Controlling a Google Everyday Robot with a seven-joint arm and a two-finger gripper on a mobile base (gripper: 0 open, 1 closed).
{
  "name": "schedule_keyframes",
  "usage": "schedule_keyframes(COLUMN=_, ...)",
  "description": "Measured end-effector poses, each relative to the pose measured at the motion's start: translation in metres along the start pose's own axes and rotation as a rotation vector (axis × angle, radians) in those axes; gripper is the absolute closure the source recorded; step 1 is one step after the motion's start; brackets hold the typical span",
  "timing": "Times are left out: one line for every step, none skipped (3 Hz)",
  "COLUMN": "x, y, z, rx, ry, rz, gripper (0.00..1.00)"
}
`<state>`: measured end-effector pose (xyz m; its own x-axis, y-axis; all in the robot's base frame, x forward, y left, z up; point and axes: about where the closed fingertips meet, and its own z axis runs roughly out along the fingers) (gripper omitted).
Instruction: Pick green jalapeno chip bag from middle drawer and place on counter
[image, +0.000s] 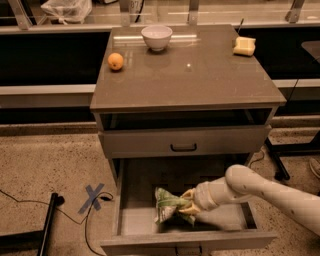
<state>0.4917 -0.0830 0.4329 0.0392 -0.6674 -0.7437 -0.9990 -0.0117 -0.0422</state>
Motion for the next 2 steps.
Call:
schedule_keyframes(x=-0.038, y=0.023, z=-0.052, rx=0.020, ry=-0.097, rz=-0.105, gripper=1.00)
schedule_keyframes(x=-0.084, y=0.038, z=-0.111, rx=0.033, ry=-0.143, rz=-0.220, gripper=1.00)
